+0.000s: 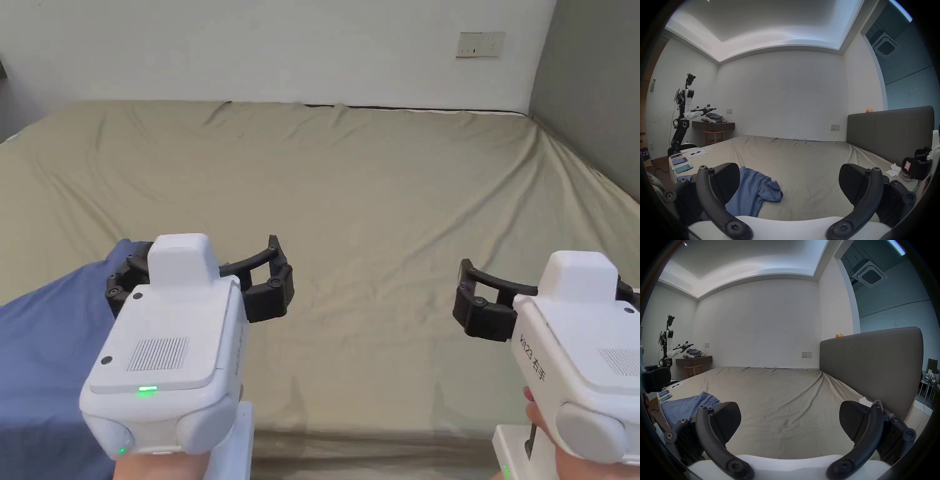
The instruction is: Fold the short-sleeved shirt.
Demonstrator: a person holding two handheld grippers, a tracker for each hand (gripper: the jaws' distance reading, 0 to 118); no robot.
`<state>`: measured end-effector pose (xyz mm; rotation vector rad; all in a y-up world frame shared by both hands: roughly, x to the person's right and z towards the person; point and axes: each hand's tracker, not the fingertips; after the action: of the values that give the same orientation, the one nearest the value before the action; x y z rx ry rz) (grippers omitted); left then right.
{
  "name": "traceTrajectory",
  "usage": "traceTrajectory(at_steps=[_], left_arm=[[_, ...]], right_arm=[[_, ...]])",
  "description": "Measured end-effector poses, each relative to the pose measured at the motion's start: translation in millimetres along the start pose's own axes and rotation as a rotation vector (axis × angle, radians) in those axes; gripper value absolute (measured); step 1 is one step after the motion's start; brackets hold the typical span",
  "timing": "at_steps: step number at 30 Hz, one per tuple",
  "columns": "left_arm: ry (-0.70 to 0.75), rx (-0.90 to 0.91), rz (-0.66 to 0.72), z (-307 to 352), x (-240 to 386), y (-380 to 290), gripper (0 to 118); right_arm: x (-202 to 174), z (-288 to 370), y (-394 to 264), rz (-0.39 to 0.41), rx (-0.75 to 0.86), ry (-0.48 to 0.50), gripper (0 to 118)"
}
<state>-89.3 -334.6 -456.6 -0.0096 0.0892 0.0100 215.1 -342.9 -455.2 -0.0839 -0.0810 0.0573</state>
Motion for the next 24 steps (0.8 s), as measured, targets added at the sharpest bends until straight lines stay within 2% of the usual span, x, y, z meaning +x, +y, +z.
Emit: traceTrajectory(at_steps=[3, 5, 6, 8, 9, 11, 12, 13, 14, 15, 16, 18, 20, 21, 22, 23, 24], left_arm=[[-0.002, -0.007, -0.053, -1, 3, 1, 118], [0.008, 0.004, -0.178, -1, 9, 0, 118], [0.019, 0.013, -0.288, -3, 14, -1, 118], [0.032, 0.001, -0.617, -8, 29, -12, 118], [0.041, 0.006, -0.832, -11, 36, -24, 118], [0.028, -0.004, -1.300, -17, 44, -56, 116], [0.045, 0.031, -1.519, -19, 44, -75, 116], [0.077, 0.064, -1.685, -21, 41, -93, 116], [0.087, 0.078, -1.804, -23, 38, -105, 116], [0.077, 0.059, -1.857, -25, 33, -117, 116], [0.064, 0.016, -1.884, -26, 32, -123, 116], [0.050, -0.040, -1.804, -27, 35, -125, 116], [0.042, -0.064, -1.663, -27, 35, -118, 116], [0.037, -0.068, -1.542, -28, 36, -108, 116], [0.032, -0.094, -1.331, -29, 35, -92, 116], [0.041, -0.109, -1.085, -30, 32, -73, 116], [-0.008, -0.124, -0.800, -27, 24, -50, 116]], right_arm=[[-5, -2, -2, 0.040, -0.014, 0.015, 118], [-15, -3, -3, 0.163, -0.016, 0.022, 118], [-23, -3, -5, 0.273, -0.001, 0.018, 118], [-42, -2, -8, 0.539, 0.045, 0.012, 118], [-53, -4, -14, 0.694, 0.042, 0.024, 118], [-75, -6, -32, 1.073, 0.060, 0.029, 118], [-83, -9, -49, 1.296, 0.024, 0.030, 118], [-90, -10, -67, 1.535, 0.025, 0.036, 118], [-93, -8, -89, 1.786, 0.100, 0.079, 118], [-92, -8, -105, 1.895, 0.115, 0.057, 118], [-89, -6, -113, 1.919, 0.129, 0.074, 118], [-87, -5, -116, 1.845, 0.103, 0.095, 118], [-86, -7, -102, 1.665, 0.040, 0.116, 118], [-83, -10, -90, 1.516, 0.011, 0.106, 118], [-75, -14, -70, 1.320, -0.025, 0.116, 118], [-65, -17, -52, 1.090, -0.065, 0.134, 118], [-51, -23, -32, 0.822, -0.135, 0.123, 118]])
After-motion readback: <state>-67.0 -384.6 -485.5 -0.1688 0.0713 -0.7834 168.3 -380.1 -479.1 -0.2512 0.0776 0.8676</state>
